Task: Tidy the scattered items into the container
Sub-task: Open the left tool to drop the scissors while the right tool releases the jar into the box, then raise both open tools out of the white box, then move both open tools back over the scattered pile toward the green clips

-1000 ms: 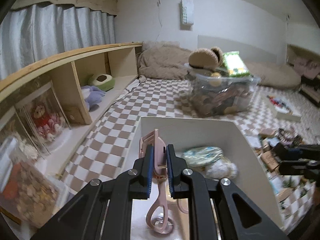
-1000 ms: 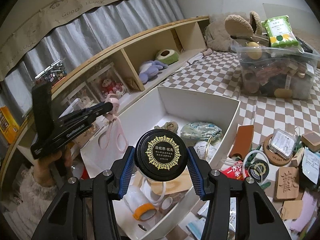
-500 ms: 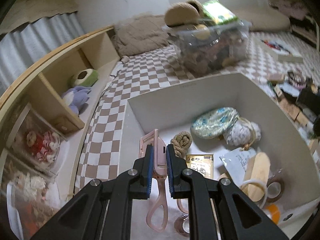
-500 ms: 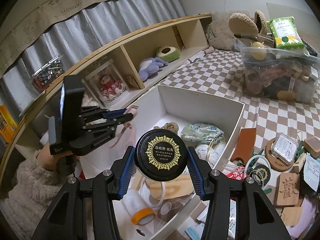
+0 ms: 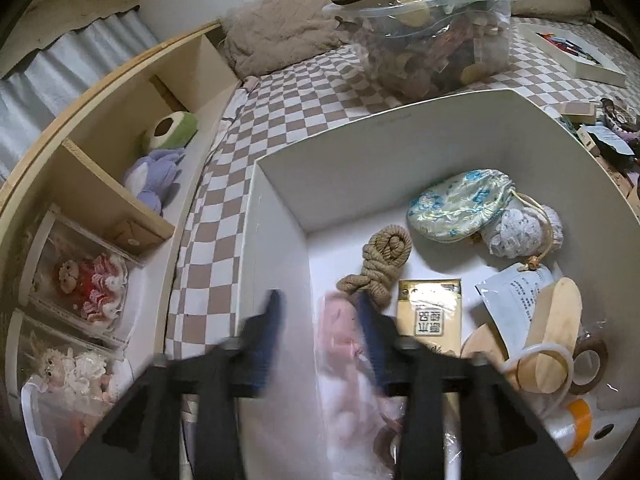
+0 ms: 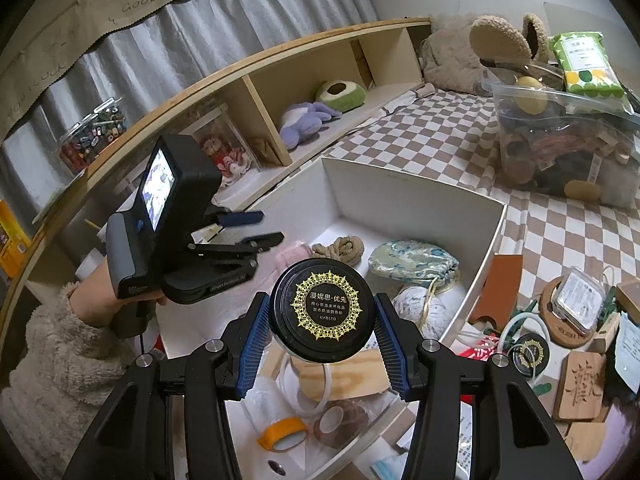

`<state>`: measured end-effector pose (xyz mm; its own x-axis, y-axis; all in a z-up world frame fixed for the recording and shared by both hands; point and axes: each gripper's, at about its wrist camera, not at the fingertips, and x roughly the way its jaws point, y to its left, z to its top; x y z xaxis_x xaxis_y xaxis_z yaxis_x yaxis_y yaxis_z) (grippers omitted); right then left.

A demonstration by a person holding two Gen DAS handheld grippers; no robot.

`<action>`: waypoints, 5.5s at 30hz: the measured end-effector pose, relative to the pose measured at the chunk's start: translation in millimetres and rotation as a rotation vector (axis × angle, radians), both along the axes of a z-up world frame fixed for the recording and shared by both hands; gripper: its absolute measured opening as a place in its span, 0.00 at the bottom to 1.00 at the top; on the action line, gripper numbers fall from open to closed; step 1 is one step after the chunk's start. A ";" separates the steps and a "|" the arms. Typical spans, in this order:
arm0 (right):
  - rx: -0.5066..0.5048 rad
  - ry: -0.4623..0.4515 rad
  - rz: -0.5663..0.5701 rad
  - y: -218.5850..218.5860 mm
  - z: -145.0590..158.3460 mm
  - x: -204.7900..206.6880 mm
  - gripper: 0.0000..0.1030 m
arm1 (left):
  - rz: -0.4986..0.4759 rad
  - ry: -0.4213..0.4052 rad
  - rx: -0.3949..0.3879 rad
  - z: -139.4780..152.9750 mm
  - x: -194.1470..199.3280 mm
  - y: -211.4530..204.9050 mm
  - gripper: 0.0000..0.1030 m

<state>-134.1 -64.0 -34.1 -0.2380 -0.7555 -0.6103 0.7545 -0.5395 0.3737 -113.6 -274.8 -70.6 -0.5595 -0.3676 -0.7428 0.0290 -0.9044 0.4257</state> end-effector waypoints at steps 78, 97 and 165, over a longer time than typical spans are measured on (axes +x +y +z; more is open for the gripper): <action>0.110 0.034 -0.056 -32.8 9.8 -51.4 0.84 | 0.011 0.220 0.454 34.3 78.7 6.5 0.81; 0.114 0.179 -0.078 15.5 21.5 -7.6 1.00 | 0.043 0.268 0.456 43.4 94.7 27.8 1.00; 0.087 0.276 -0.414 247.2 41.6 3.3 1.00 | -0.057 0.412 0.515 83.9 79.9 168.5 1.00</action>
